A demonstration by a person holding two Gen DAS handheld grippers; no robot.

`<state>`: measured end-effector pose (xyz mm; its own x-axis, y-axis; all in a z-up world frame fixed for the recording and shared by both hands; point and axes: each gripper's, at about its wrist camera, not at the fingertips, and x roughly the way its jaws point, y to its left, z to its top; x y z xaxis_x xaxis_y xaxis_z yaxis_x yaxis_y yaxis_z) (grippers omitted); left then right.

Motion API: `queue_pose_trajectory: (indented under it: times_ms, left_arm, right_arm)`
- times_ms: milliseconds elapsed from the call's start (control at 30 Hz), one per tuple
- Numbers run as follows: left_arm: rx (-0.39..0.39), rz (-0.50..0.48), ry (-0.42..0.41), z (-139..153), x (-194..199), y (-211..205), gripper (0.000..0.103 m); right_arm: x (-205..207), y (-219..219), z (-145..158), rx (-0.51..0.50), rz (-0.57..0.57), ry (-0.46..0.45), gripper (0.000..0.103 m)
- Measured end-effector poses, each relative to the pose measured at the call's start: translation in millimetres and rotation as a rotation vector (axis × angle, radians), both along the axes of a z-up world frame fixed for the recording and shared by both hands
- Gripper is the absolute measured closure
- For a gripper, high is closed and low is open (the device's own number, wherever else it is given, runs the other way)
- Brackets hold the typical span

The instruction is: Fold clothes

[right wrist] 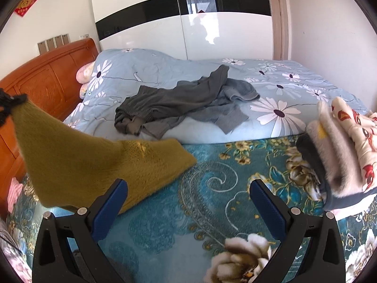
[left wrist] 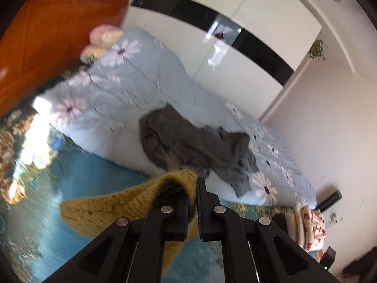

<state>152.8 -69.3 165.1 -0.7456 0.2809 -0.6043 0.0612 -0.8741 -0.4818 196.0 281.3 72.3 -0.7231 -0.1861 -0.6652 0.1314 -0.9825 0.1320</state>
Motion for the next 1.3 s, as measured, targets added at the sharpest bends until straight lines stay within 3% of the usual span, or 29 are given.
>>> queue_pose_trajectory:
  times_ms: [400, 633, 767, 867, 933, 1067, 1167, 1300]
  left_arm:
    - [-0.030, -0.362, -0.126, -70, -68, 204, 0.097]
    - [-0.094, -0.436, -0.308, -142, -104, 277, 0.096]
    - [-0.109, -0.449, -0.426, -181, -111, 290, 0.096]
    - [-0.076, -0.464, -0.459, -191, -104, 287, 0.091]
    - [-0.055, -0.489, -0.469, -187, -98, 286, 0.072]
    - [0.013, -0.575, -0.430, -164, -77, 275, 0.047]
    - [-0.041, -0.607, -0.363, -141, -60, 256, 0.045]
    - [-0.181, -0.545, -0.287, -124, -41, 207, 0.041]
  right_arm:
    - [4, 74, -14, -0.008, -0.151, -0.054, 0.000]
    - [5, 125, -27, -0.015, -0.255, -0.109, 0.000]
    - [5, 140, -29, -0.004, -0.278, -0.127, 0.000]
    - [2, 142, -29, 0.003, -0.279, -0.135, 0.000]
    - [0, 139, -29, 0.000, -0.274, -0.139, 0.000]
    - [-3, 127, -26, -0.022, -0.252, -0.142, 0.000]
    - [-2, 117, -23, -0.031, -0.233, -0.142, 0.000]
    - [-2, 104, -20, -0.033, -0.209, -0.148, 0.000]
